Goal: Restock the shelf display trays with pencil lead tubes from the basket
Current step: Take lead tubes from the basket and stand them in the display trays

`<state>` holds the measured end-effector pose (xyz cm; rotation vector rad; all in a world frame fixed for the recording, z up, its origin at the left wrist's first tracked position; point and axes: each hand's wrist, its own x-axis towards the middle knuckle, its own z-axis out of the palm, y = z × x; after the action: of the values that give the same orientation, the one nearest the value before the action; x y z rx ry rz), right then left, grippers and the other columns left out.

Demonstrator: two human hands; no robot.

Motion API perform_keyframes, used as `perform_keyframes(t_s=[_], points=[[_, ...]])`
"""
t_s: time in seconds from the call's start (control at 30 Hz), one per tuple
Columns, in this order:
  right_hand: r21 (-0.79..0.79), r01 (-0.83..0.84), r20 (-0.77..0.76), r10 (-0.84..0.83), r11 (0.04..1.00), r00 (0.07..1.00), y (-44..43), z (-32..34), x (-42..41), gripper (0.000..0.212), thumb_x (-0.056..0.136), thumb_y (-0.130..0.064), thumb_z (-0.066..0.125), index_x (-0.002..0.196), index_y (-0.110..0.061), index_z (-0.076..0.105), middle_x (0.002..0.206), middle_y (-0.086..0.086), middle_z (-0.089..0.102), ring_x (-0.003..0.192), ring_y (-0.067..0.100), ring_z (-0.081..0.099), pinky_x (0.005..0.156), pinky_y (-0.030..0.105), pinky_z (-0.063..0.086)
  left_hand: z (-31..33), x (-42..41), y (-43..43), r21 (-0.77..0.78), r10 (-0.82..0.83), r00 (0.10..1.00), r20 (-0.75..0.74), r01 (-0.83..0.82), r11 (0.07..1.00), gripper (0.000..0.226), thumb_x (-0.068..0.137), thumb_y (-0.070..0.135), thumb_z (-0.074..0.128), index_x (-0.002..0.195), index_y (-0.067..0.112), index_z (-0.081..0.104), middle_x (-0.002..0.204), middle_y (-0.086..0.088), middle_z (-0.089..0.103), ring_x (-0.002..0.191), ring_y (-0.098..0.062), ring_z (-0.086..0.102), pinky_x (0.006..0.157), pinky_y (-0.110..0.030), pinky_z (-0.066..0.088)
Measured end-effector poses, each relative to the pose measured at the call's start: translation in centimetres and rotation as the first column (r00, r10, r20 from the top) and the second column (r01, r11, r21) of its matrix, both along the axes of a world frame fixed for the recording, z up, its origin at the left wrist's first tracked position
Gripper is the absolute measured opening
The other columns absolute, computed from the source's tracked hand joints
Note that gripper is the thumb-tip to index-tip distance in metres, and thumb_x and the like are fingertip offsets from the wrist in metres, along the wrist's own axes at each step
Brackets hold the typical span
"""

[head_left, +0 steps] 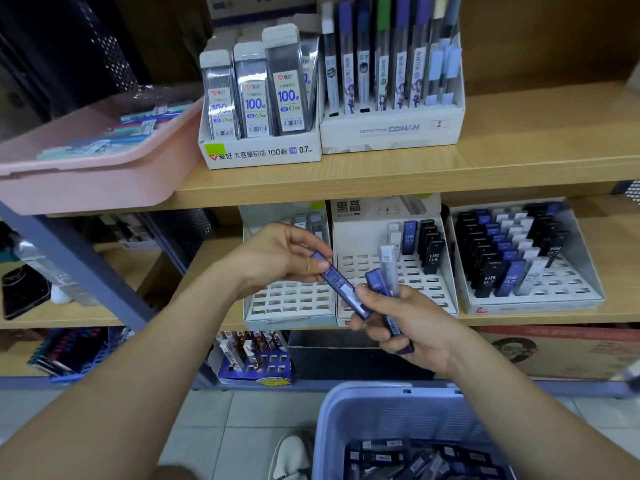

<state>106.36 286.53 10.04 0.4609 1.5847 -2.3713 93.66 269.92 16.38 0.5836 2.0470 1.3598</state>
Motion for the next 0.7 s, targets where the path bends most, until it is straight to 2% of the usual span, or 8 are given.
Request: perform_keyframes(t_s=[0.13,0.27,0.37,0.47,0.53,0.7], points=[[0.144,0.036,0.061,-0.045,0.989,0.997,1.7,1.1,0.8,0.028,0.092,-0.028,0.063,0.101,-0.002,0.067,0.060,0.007,0.059,0.042,0.008,0.035,0.032,0.014,0.022,0.6,1.2,1.0,-0.053,-0.036,0.998,-0.049,0.034,0.998,0.025,0.067,0.025,0.074,0.084,0.007,0.070,0.063,-0.006,0.068,0.053,-0.010,0.061,0.050,-0.017,0.049],[0.220,0.016,0.075,-0.033,0.975,0.997,4.1,3.2,2.3,0.024,0.094,-0.032,0.062,0.098,-0.008,0.059,0.069,0.013,0.065,0.045,0.009,0.035,0.032,0.015,0.022,0.9,2.4,3.6,-0.085,0.026,0.973,-0.229,-0.047,0.995,0.027,0.077,0.032,0.073,0.072,0.006,0.068,0.048,-0.004,0.057,0.040,-0.012,0.047,0.041,-0.018,0.039],[0.308,-0.040,0.067,0.021,0.951,0.998,5.9,4.8,3.8,0.020,0.093,-0.027,0.062,0.097,-0.009,0.056,0.077,0.015,0.070,0.047,0.009,0.036,0.034,0.015,0.024,0.9,3.7,5.8,-0.045,0.019,0.966,-0.257,-0.032,0.998,0.028,0.081,0.030,0.070,0.074,0.003,0.067,0.047,-0.004,0.057,0.038,-0.011,0.047,0.040,-0.016,0.038],[0.393,-0.099,0.076,0.075,0.914,0.994,7.7,5.3,5.5,0.014,0.095,-0.024,0.061,0.098,-0.011,0.057,0.085,0.015,0.073,0.048,0.009,0.036,0.037,0.016,0.023,1.0,5.0,7.8,-0.004,-0.082,0.980,-0.184,0.082,0.997,0.017,0.086,0.019,0.065,0.086,0.002,0.069,0.059,-0.007,0.064,0.047,-0.010,0.056,0.048,-0.018,0.048],[0.402,-0.103,0.090,0.072,0.910,0.993,8.8,4.9,6.8,0.017,0.095,-0.025,0.060,0.102,-0.009,0.058,0.087,0.014,0.074,0.048,0.008,0.035,0.038,0.016,0.021,0.9,5.9,9.0,0.005,-0.155,0.977,-0.148,0.158,0.987,0.008,0.086,0.012,0.065,0.088,0.006,0.069,0.066,-0.009,0.066,0.055,-0.011,0.062,0.056,-0.021,0.054],[0.442,-0.153,0.200,0.069,0.884,0.977,12.1,3.5,8.4,0.014,0.094,-0.028,0.064,0.100,-0.016,0.060,0.084,0.006,0.071,0.049,0.007,0.031,0.038,0.016,0.018,0.8,7.4,11.3,-0.067,-0.145,0.964,-0.221,0.133,0.989,0.011,0.076,0.009,0.077,0.085,0.009,0.071,0.069,-0.015,0.068,0.056,-0.015,0.063,0.063,-0.029,0.056]])
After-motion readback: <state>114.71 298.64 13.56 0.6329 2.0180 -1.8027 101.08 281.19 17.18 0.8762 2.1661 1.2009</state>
